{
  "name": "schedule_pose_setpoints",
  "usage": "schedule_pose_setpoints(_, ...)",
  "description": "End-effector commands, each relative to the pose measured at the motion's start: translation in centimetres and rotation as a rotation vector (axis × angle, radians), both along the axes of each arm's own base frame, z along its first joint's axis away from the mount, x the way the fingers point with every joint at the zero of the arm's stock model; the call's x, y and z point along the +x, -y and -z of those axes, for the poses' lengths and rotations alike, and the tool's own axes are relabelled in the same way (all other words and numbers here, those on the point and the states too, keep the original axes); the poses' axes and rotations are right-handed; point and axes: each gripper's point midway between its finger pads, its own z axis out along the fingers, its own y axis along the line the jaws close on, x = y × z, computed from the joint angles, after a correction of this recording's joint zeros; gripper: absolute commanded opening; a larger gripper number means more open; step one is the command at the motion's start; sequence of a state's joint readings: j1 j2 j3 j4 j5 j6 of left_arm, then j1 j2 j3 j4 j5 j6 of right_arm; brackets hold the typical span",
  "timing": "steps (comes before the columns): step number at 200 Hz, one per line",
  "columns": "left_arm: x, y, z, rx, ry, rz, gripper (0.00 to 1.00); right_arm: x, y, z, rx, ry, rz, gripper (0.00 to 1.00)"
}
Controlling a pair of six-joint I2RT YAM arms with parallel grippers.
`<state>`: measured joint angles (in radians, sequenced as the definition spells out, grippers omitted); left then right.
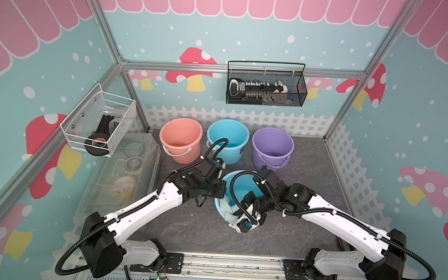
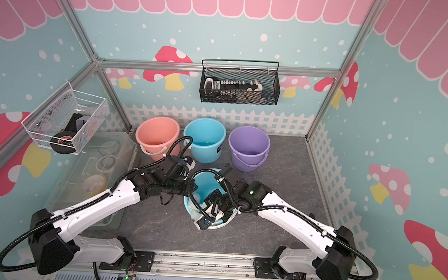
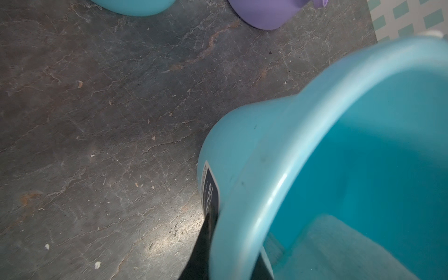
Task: Wipe the inside of the bucket with a cloth
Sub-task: Wipe the dirt from the inside of the bucket, then place the cleaning item at the center of the board, then place the bucket at the center of the board.
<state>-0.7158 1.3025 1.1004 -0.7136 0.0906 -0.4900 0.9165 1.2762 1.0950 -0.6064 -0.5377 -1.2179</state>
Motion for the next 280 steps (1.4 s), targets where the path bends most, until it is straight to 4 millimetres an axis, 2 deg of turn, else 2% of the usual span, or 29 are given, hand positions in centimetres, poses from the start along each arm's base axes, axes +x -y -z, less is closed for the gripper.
schedule_pose_setpoints(1, 0.9, 1.3, -2.5, -0.074, 0.051, 0.003, 0.00, 2.7, -3.8, -2.8, 0.201, 0.068, 0.070, 0.00)
schedule_pose_setpoints(14, 0.9, 1.4, -2.5, -0.077, 0.048, 0.005, 0.00, 4.6, -4.0, -2.5, 0.174, 0.157, 0.108, 0.00)
schedule_pose_setpoints(32, 0.8, 1.5, -2.4, -0.079, 0.044, 0.010, 0.00, 7.3, -3.3, -1.9, 0.084, 0.262, 0.138, 0.00)
schedule_pose_setpoints(75, 0.5, 1.4, -2.1, -0.079, 0.037, 0.020, 0.00, 13.0, -0.7, -3.6, -0.018, 0.425, 0.178, 0.00)
schedule_pose_setpoints(99, 0.4, 1.5, -2.1, -0.080, 0.035, 0.022, 0.00, 16.0, 1.5, -3.7, -0.128, 0.518, 0.251, 0.00)
schedule_pose_setpoints(114, 0.4, 1.4, -2.2, -0.079, 0.040, 0.020, 0.00, 16.8, 3.5, -3.2, -0.243, 0.551, 0.284, 0.00)
schedule_pose_setpoints(143, 0.9, 0.6, -2.3, -0.050, 0.055, -0.021, 0.00, 15.9, 7.3, -2.4, -0.414, 0.547, 0.323, 0.00)
schedule_pose_setpoints(182, 1.8, 0.0, -2.8, -0.031, 0.055, -0.080, 0.00, 11.0, 10.0, -1.6, -0.441, 0.386, 0.307, 0.00)
schedule_pose_setpoints(207, 2.5, -0.4, -3.1, -0.040, 0.053, -0.124, 0.00, 6.8, 9.7, -2.0, -0.348, 0.196, 0.285, 0.00)
schedule_pose_setpoints(232, 3.3, -0.7, -3.0, -0.040, 0.047, -0.153, 0.00, 4.3, 7.8, -3.5, -0.188, -0.003, 0.318, 0.00)
schedule_pose_setpoints(243, 3.6, -0.8, -2.8, -0.037, 0.041, -0.166, 0.00, 4.0, 6.6, -4.6, -0.102, -0.091, 0.364, 0.00)
schedule_pose_setpoints(251, 3.9, -1.1, -2.5, -0.031, 0.035, -0.180, 0.00, 4.6, 5.8, -5.7, -0.030, -0.135, 0.426, 0.00)
schedule_pose_setpoints(265, 4.4, -1.5, -2.0, -0.024, 0.021, -0.210, 0.00, 7.1, 4.9, -7.7, 0.103, -0.181, 0.608, 0.00)
schedule_pose_setpoints(280, 4.9, -2.0, -1.1, -0.005, 0.003, -0.230, 0.00, 10.1, 5.5, -10.0, 0.223, -0.195, 0.832, 0.00)
